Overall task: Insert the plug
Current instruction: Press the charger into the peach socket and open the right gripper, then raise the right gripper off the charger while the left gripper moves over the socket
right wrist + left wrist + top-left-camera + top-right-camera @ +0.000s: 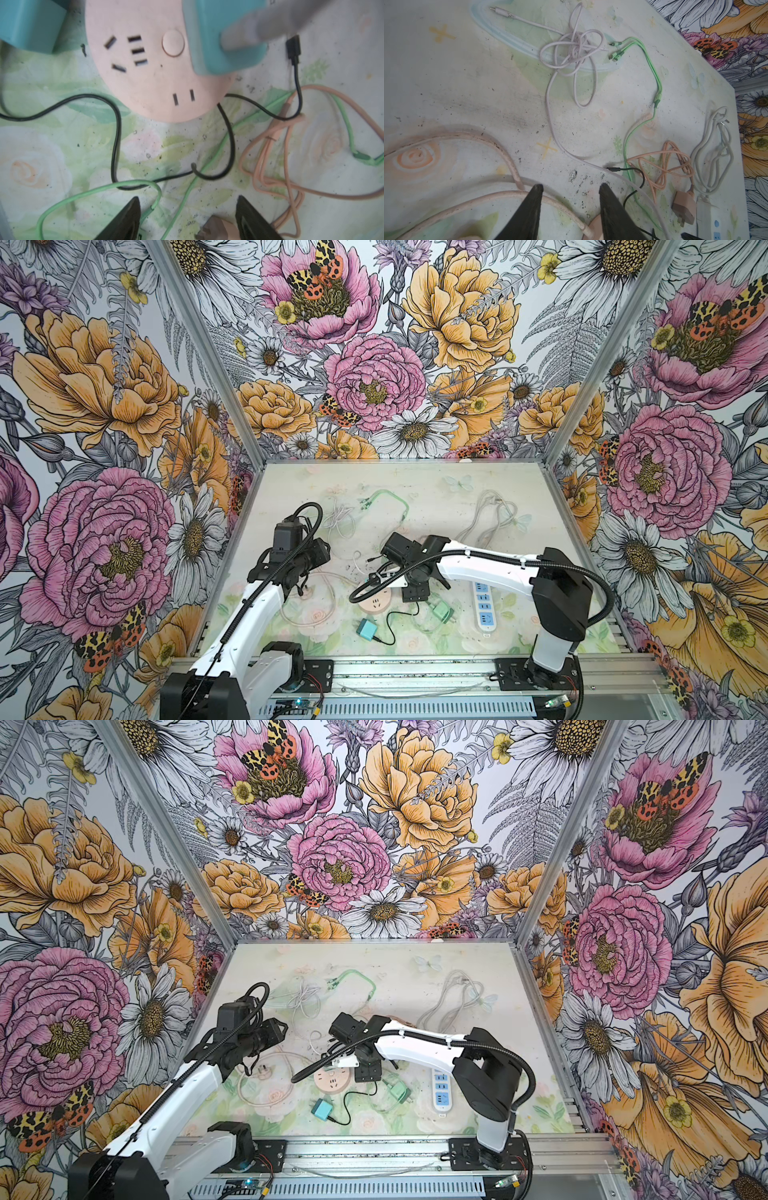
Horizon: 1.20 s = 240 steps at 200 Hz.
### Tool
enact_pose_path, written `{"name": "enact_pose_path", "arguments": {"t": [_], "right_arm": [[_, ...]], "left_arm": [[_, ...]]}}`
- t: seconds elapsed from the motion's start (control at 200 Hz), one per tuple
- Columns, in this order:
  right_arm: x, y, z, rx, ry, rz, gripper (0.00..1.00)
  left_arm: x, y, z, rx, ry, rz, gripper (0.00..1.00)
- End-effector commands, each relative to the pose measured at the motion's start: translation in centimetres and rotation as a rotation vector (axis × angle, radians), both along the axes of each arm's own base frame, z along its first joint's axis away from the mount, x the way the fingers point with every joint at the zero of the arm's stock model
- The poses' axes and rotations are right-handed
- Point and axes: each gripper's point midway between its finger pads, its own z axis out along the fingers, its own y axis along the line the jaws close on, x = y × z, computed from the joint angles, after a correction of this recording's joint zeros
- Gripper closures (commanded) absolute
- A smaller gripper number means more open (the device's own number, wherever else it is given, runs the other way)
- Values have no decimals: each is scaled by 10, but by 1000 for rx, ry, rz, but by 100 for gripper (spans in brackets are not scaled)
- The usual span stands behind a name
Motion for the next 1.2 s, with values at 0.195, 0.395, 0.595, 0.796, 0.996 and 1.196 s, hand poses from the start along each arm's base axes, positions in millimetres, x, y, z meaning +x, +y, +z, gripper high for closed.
{"name": "enact_pose_path", "arguments": {"t": [0.195,0.395,0.595,0.796,0.996,1.196], "right_arm": [[0,-12,62,310,-104,-203,29],[-13,-1,90,553,-53,-235,39],[-28,11,81,648,75,-275,70],[-36,27,56,685,153,-321,94],[-42,40,32,640,174,-347,100],[-42,51,13,635,199,-363,100]], "left_arm": [[3,-24,-3,35,34,-52,54],[-12,-35,-7,74,71,-100,55],[-30,-24,-5,82,77,-43,58],[-33,-20,0,74,48,-17,60],[-38,-26,-5,71,68,-41,64],[-49,-32,-8,71,48,-44,69]]}}
